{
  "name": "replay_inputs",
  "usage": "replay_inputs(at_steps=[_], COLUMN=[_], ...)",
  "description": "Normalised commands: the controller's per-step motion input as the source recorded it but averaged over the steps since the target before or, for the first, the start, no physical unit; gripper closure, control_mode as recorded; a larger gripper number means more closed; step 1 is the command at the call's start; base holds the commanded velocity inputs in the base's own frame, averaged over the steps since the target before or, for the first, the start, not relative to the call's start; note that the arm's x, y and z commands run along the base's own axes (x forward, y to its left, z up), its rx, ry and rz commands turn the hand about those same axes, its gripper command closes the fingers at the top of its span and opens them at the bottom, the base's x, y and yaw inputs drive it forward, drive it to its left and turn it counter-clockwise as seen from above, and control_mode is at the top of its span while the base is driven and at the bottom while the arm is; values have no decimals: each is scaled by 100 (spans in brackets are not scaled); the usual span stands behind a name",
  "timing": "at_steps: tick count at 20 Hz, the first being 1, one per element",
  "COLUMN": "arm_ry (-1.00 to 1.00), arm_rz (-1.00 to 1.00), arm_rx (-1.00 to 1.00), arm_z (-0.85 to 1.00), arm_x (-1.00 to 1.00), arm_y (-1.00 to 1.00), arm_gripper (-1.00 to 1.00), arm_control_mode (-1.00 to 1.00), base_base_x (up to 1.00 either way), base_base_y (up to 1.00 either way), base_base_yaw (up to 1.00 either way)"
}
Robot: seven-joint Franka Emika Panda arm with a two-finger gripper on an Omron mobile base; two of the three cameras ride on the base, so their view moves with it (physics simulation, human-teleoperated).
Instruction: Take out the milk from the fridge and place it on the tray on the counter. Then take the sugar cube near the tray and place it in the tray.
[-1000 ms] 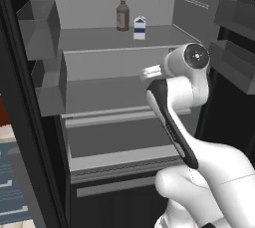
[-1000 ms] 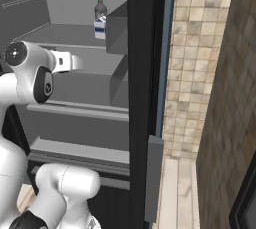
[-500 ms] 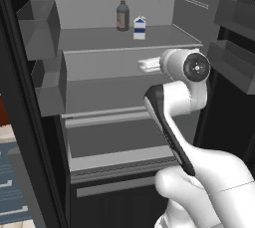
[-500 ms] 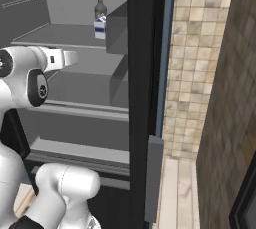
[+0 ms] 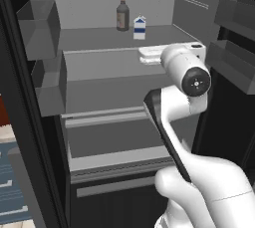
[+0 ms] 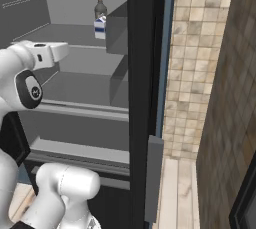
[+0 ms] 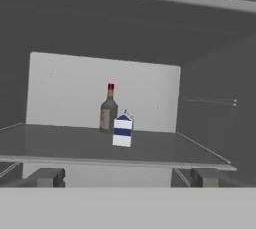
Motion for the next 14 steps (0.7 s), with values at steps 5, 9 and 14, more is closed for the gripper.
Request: replay_inputs(at_steps=[5, 9, 14], arm_ry=[-3, 7, 8], arm_rz=[-1, 0, 0], arm_rx=[21, 22, 9], arm_z=[37, 28, 28], arm_x=[-5, 13, 11], arm_y=[0, 0, 0], arm_gripper=[-100, -100, -100], arm_control_mode=[-100, -100, -100], base_base_x=[0, 0, 0], base_base_y=[0, 0, 0], base_base_yaw=[0, 0, 0])
